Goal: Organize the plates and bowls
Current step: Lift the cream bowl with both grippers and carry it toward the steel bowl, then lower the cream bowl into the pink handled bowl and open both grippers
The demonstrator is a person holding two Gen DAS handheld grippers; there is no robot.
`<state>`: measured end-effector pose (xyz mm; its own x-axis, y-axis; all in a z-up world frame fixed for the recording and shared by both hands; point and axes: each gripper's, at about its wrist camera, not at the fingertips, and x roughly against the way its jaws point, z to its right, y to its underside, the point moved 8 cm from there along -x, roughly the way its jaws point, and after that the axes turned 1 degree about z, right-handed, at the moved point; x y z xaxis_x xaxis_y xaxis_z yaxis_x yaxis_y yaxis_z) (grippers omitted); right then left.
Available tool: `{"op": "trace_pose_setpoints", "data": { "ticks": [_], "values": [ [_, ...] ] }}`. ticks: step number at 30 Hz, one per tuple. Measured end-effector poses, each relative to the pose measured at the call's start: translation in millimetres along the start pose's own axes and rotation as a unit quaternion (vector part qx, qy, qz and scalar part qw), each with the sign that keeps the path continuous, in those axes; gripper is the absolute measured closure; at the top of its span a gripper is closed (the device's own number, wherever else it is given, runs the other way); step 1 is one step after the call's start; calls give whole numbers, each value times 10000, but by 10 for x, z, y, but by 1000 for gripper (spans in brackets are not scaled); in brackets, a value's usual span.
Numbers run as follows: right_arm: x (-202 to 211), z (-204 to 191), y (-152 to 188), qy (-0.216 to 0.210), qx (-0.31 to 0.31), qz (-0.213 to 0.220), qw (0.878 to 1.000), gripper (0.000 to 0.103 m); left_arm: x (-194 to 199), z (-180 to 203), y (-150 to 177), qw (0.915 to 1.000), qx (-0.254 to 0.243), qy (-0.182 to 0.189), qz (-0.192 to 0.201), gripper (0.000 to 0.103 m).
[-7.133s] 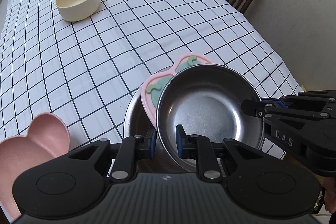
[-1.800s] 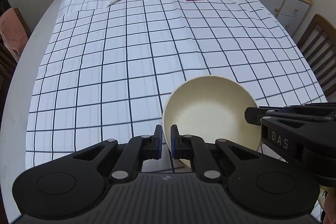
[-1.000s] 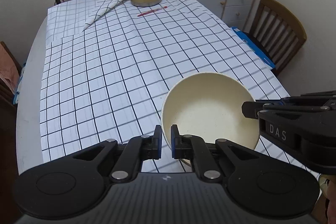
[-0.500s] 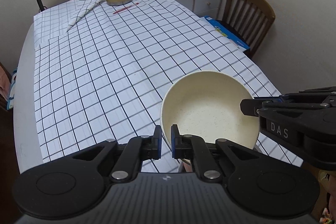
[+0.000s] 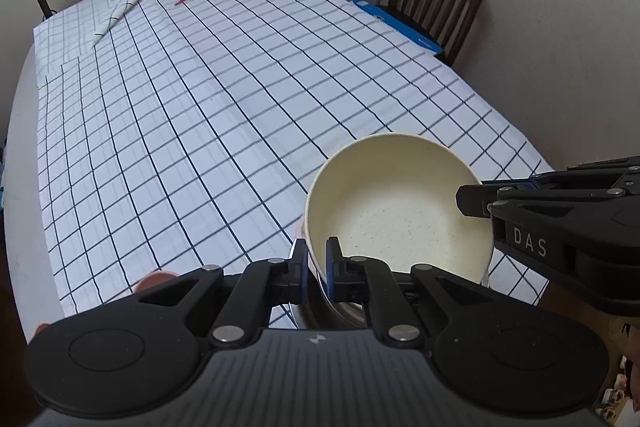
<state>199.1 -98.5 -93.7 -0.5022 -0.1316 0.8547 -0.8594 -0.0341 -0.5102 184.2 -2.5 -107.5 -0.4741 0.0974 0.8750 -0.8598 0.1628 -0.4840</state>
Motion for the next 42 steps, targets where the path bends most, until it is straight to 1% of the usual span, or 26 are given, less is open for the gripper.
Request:
{"op": "trace_pose_setpoints", "data": {
  "ticks": [7,12,21,29,31,36,40,42],
  "values": [
    [-185,68,214,62,-63,-190,9998,97,-223,42,156,9997,-123,-41,-215,95],
    [-297,114,300,78,-98,-284,9995,97,-337,75,201,9994,-204,-66,-261,95],
    [-420,118,366,105,-127,-431,9989,97,-460,72,225,9990,-263,-67,-364,95],
    [-474,96,392,98,-159,-514,9985,96,-494,63,224,9989,-301,-29,-366,95],
    [-481,97,399,79,-178,-541,9983,95,-505,59,227,9988,-296,11,-379,95],
    [-480,78,396,34,-215,-539,9983,89,-511,50,229,9988,-312,52,-379,95],
    [-466,80,389,6,-266,-519,9983,87,-507,35,238,9988,-293,125,-369,95],
    [-459,85,385,-34,-300,-509,9982,83,-490,30,242,9988,-290,179,-364,95]
  ]
}}
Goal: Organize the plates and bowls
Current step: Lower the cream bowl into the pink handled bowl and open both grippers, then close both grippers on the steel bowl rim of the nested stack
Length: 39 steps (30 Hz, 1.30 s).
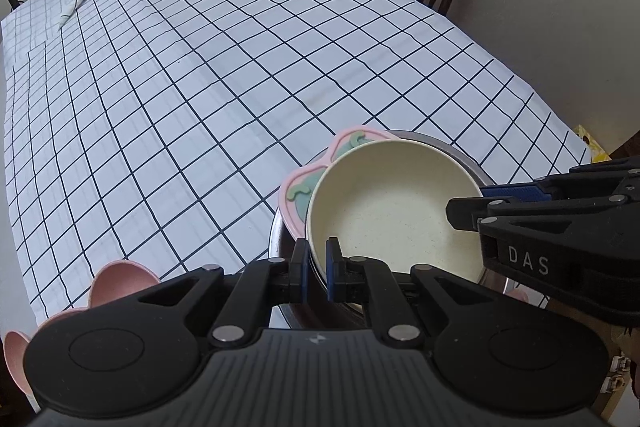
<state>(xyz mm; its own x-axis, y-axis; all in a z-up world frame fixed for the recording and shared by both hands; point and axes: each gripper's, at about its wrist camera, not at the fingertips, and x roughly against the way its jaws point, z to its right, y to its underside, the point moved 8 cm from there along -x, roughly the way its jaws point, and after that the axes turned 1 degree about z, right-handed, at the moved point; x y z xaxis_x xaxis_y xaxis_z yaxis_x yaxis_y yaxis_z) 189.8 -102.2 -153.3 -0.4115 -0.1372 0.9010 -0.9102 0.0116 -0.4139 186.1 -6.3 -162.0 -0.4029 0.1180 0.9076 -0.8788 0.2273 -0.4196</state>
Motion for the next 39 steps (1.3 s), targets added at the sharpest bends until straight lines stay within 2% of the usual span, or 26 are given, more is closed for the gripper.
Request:
{"op": "trace_pose_setpoints", "data": {
  "ticks": [10,15,19,22,25,26,31,35,39],
  "values": [
    [151,-36,4,-104,87,234,9996,69,164,8,17,9997,-5,185,146,95],
    [252,-63,5,-176,119,361,9991,64,282,12,2,9992,33,292,256,90],
    [339,-88,7,-240,133,463,9986,60,384,-5,15,9988,78,311,362,75],
    [401,-97,14,-265,114,528,9982,57,458,-28,39,9985,91,342,418,70],
    [465,-108,27,-330,85,583,9977,49,539,-57,65,9978,145,389,523,49],
    [488,-113,29,-347,88,616,9975,46,569,-62,74,9975,146,388,579,45],
    [607,-139,53,-391,161,775,9961,34,688,-66,123,9964,135,471,685,45],
    [685,-162,66,-409,266,897,9948,20,767,-86,165,9958,179,483,758,34],
    [752,-183,62,-504,385,969,9933,8,821,-125,197,9950,294,558,780,33]
  ]
}}
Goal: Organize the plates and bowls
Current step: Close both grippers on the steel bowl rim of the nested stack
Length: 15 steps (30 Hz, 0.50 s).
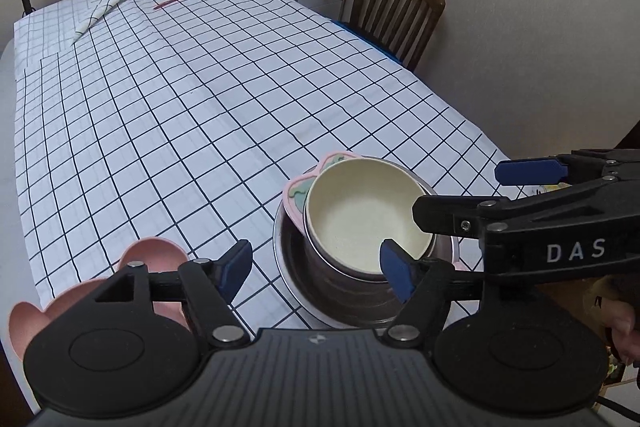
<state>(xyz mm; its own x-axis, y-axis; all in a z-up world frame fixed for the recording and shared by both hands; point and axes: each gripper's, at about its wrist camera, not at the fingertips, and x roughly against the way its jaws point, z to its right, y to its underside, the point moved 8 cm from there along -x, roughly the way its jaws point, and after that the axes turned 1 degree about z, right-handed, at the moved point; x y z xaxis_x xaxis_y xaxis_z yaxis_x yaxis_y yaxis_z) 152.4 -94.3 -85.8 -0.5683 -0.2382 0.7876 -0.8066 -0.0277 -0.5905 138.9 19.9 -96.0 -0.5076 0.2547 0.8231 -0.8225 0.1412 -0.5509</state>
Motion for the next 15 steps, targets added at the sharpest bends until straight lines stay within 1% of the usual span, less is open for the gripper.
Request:
{"op": "trace_pose_setpoints", "data": {
  "ticks": [2,8,15],
  "values": [
    [22,-15,-11,-85,50,20,9999,6,17,-22,12,10000,67,-17,9,33],
    [19,11,-29,-211,259,-4,9994,6,3,-62,44,9997,192,-112,58,33],
    [-93,310,-66,-210,379,-116,9990,7,-192,-136,152,9982,525,-283,-5,33]
  ]
}}
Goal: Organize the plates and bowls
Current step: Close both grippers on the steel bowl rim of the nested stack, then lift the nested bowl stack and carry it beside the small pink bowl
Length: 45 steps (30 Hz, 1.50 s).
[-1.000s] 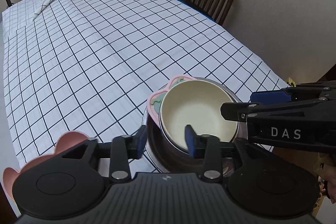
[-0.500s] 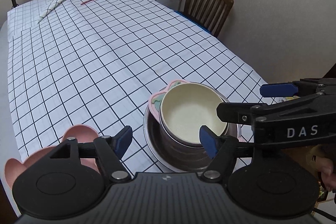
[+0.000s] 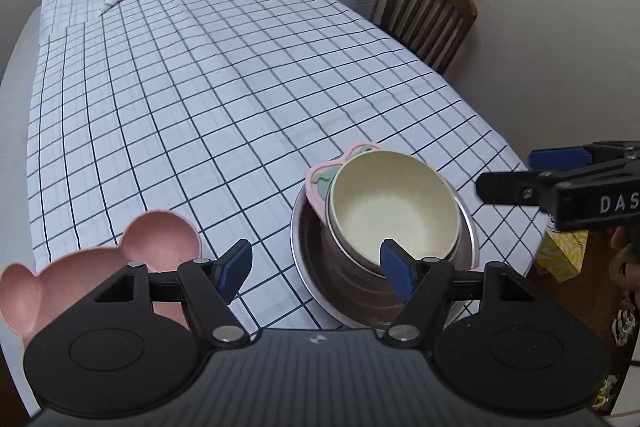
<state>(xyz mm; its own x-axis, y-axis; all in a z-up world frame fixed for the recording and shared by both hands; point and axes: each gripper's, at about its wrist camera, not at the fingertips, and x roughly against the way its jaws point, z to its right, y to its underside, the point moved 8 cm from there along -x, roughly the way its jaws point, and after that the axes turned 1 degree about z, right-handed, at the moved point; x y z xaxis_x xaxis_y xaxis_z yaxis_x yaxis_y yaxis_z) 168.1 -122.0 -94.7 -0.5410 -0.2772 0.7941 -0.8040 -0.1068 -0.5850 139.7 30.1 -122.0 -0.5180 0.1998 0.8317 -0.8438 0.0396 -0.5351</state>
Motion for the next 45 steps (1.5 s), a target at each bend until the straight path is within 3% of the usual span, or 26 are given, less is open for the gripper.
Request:
{"op": "trace_pose_setpoints", "data": {
  "ticks": [9,13,25,32,37,39,45],
  "values": [
    [-314,548,-36,165,289,-235,9992,17,-327,-65,221,9978,523,-338,-224,33],
    [-518,714,-29,43,436,-471,9979,22,-440,-107,321,9951,827,-429,-335,33],
    [-1080,660,190,-456,1083,-1246,9852,48,-716,-174,470,9876,1311,-679,-539,35],
    [-1211,581,302,-761,1297,-1446,9780,69,-815,-145,467,9849,1457,-656,-664,62],
    [-1217,557,345,-876,1404,-1498,9748,78,-830,-89,431,9849,1460,-652,-667,75],
    [-1198,540,375,-940,1464,-1505,9732,87,-846,-70,417,9850,1453,-652,-672,80],
    [-1221,492,406,-974,1587,-1469,9715,88,-843,-49,396,9840,1464,-738,-697,87]
  ]
}}
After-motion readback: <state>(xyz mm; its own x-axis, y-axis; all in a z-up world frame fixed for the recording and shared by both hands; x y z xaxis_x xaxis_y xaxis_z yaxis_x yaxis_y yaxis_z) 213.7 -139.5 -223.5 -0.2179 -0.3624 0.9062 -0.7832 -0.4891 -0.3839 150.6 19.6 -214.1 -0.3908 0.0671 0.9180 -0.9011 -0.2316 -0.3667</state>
